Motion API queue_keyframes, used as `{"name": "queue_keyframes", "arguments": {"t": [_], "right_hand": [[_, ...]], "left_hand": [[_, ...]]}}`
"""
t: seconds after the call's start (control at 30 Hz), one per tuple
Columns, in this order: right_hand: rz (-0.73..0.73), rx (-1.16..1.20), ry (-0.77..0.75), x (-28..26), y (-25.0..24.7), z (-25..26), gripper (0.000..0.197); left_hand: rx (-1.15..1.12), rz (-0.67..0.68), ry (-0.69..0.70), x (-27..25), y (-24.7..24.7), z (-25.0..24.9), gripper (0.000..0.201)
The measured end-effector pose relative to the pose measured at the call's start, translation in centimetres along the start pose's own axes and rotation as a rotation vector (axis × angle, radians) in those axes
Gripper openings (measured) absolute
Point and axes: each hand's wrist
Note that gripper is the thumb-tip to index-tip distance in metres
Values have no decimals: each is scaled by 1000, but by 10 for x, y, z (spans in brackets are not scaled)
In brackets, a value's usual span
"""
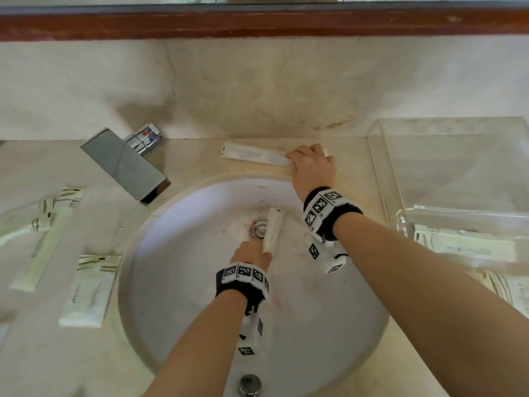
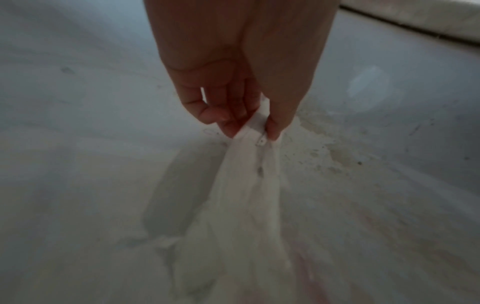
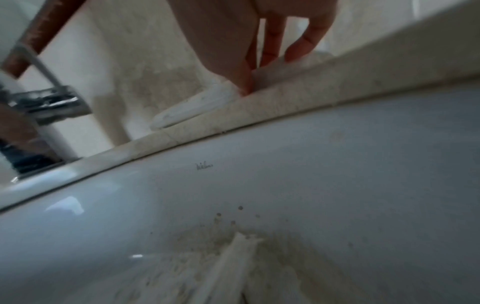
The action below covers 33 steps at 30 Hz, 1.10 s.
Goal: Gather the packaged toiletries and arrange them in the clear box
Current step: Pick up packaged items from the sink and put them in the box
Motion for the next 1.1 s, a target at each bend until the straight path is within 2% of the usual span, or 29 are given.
{"name": "queue_keyframes", "arguments": {"t": [0.1, 0.2, 0.4, 0.57, 0.7, 0.8, 0.97, 1.1], "right_hand": [[85, -167, -63, 1, -8, 6, 42], [106, -228, -88, -2, -17, 8, 40], [77, -88, -55, -22, -35, 10, 36], [15, -3, -82, -36, -80, 8, 33], [-70, -41, -96, -51, -127, -14, 33], [-90, -85, -48, -71, -158, -46, 32], [-109, -72, 71, -111, -193, -110, 29], [-102, -67, 121, -145, -209, -151, 28]], "left_hand": [[-59, -67, 34, -4, -6, 0, 27], [-126, -139, 53, -14, -12, 1, 28], [-182, -281, 82, -47, -28, 4, 25], [-194, -349, 125, -77, -44, -9, 25], [-210, -414, 257, -105, -56, -41, 25], [-181, -455, 395, -130, -56, -71, 25], [27, -558, 646, -166, -41, -119, 30], [155, -587, 790, -183, -20, -154, 31]]}}
Point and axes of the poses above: each hand's wrist, its own x-axis towards the middle knuckle, its own y-axis out of the palm, z = x × y, and after that the axes turned 11 degrees about -y, right-handed
